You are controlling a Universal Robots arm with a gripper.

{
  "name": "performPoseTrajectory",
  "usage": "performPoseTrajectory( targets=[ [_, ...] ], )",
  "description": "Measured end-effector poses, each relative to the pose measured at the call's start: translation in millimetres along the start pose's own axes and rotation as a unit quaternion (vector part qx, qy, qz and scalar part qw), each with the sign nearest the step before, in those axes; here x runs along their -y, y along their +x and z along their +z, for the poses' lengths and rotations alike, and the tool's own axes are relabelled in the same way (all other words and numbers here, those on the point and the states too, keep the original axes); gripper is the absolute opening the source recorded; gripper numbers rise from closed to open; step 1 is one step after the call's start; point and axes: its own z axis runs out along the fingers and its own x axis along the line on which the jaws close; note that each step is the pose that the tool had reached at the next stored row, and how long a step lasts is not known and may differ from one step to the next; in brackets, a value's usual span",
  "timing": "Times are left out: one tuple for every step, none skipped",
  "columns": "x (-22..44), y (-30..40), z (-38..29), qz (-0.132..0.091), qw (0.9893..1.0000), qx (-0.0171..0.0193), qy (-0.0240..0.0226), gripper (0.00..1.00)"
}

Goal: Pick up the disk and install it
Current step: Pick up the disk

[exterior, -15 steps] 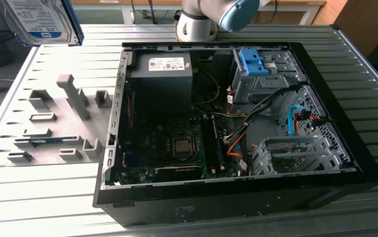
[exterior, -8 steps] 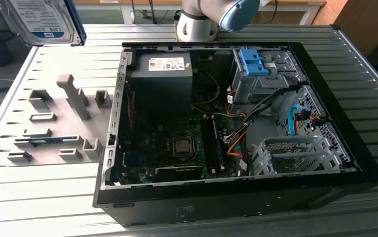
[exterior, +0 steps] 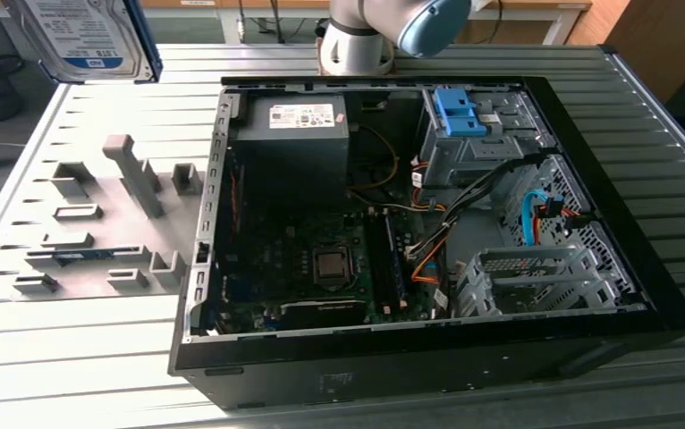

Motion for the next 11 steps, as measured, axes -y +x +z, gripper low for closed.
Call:
performPoseTrajectory(
  targets=[
    [1.0, 0.0, 0.0, 0.0, 1.0, 0.0, 0.0, 0.36],
    [2.2, 0.0, 0.0, 0.0, 1.0, 0.0, 0.0, 0.36],
    [3.5, -0.1, -0.1, 0.0, 1.0, 0.0, 0.0, 0.36],
    [4.9, -0.1, -0.2, 0.0, 1.0, 0.0, 0.0, 0.36],
    [6.4, -0.1, -0.2, 0.0, 1.0, 0.0, 0.0, 0.36],
    [8.2, -0.2, -0.3, 0.0, 1.0, 0.0, 0.0, 0.36],
    [10.5, -0.3, -0.3, 0.0, 1.0, 0.0, 0.0, 0.36],
    [12.7, -0.3, -0.4, 0.0, 1.0, 0.0, 0.0, 0.36],
    [15.3, -0.4, -0.5, 0.0, 1.0, 0.0, 0.0001, 0.36],
    [18.4, -0.4, -0.6, 0.0, 1.0, 0.0, 0.0, 0.36],
    [22.0, -0.5, -0.7, 0.0, 1.0, 0.0, 0.0, 0.36]
  ],
)
